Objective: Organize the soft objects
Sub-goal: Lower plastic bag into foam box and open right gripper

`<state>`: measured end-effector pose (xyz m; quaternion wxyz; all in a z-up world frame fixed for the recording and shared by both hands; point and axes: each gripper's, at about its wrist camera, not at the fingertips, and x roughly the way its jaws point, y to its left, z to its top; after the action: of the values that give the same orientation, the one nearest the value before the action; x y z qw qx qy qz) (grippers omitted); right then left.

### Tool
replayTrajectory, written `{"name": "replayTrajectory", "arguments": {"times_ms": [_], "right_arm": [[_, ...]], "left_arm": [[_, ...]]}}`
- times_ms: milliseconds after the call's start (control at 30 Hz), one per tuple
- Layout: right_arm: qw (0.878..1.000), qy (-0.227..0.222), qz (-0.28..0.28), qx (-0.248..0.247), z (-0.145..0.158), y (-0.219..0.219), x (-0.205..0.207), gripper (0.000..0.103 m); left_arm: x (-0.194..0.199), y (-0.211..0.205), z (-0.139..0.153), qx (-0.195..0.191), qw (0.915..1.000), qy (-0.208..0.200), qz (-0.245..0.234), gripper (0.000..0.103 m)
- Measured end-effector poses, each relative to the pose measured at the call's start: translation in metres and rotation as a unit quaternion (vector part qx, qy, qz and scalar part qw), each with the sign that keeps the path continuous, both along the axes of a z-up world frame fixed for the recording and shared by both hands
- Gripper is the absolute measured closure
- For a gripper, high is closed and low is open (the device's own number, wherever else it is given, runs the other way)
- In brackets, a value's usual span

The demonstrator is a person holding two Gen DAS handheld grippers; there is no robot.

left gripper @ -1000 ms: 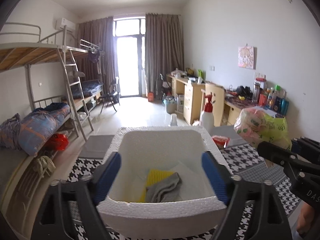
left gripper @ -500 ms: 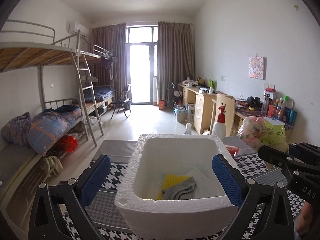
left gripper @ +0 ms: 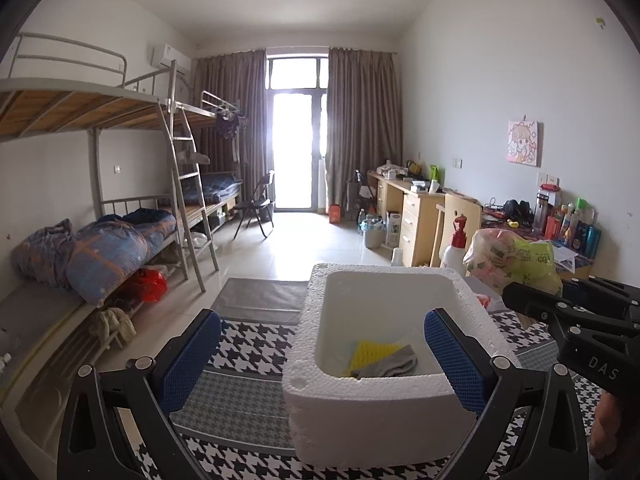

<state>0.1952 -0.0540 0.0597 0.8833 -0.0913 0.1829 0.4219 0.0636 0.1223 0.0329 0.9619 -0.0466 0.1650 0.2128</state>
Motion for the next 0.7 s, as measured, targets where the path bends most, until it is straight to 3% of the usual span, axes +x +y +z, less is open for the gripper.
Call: {"name": "replayTrajectory", "arguments": {"times_ms": [700], "right_arm": [[1.000,0.005,0.021,-0.004,0.000,0.024,0.003,0.068]], "left_arm": [[-0.029,0.015,-0.006,-0.004,0.9997,-0.001,0.023,0.001]]}}
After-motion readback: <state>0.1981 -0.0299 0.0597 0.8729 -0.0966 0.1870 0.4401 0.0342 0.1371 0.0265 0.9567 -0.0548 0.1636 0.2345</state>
